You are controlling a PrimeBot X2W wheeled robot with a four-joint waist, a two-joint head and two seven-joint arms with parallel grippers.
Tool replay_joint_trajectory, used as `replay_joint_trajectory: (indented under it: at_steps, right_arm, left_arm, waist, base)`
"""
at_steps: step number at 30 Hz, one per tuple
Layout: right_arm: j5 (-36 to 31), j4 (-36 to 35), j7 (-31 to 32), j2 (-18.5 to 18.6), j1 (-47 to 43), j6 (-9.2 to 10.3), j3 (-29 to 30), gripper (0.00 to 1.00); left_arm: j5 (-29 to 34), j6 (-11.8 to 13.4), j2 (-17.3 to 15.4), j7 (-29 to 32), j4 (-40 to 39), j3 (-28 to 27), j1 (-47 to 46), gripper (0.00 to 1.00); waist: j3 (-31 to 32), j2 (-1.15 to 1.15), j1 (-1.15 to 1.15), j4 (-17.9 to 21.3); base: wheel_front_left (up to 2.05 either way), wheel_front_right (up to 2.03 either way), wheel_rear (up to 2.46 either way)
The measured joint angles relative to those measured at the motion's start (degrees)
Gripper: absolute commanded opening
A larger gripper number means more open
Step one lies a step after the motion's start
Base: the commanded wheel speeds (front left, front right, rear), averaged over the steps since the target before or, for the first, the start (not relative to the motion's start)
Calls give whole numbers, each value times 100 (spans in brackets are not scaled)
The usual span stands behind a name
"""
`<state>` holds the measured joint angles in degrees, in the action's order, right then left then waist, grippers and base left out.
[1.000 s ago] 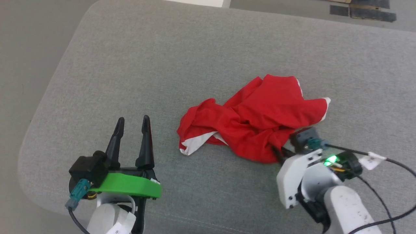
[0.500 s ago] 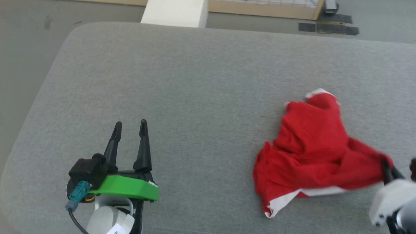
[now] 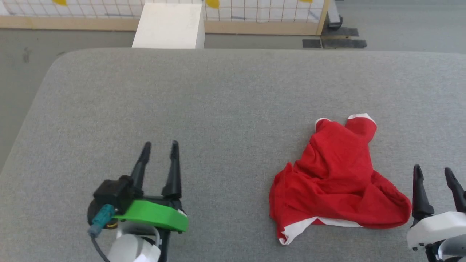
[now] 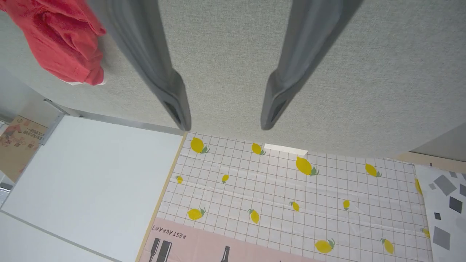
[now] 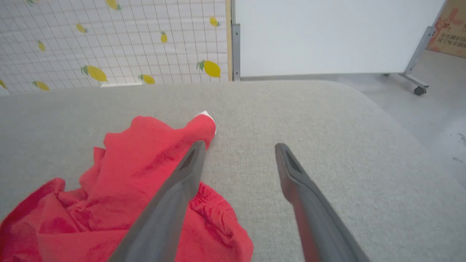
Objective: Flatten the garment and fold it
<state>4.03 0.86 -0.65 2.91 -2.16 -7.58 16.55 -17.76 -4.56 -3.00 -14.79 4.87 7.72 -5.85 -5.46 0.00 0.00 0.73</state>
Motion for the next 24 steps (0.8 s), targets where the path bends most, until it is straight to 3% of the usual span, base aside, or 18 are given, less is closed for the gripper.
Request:
replay_joint_trajectory:
  at_steps: [4,12,17,24]
  right_arm:
    - [-3,37,-545,0,-1,0,-163,100]
    - [40,188,-650,-4,-22,0,-459,100]
    - [123,231,-701,-2,-18,0,-636,100]
    - [247,318,-771,-2,4,0,-698,100]
  left_arm:
    - [-138,-74,-3,-1,165,571,-24,100]
    - [-621,-73,15,177,1168,2524,-732,100]
    - [-947,359,25,951,1848,3228,-1258,100]
    - [-972,1065,7,2329,2724,3512,-1829,100]
  waist:
    - [88,0,0,111]
    - [143,0,0,389]
    - [96,0,0,630]
    - [-100,0,0,926]
  base:
    - [0,0,0]
    - [0,0,0]
    - [0,0,0]
    - [0,0,0]
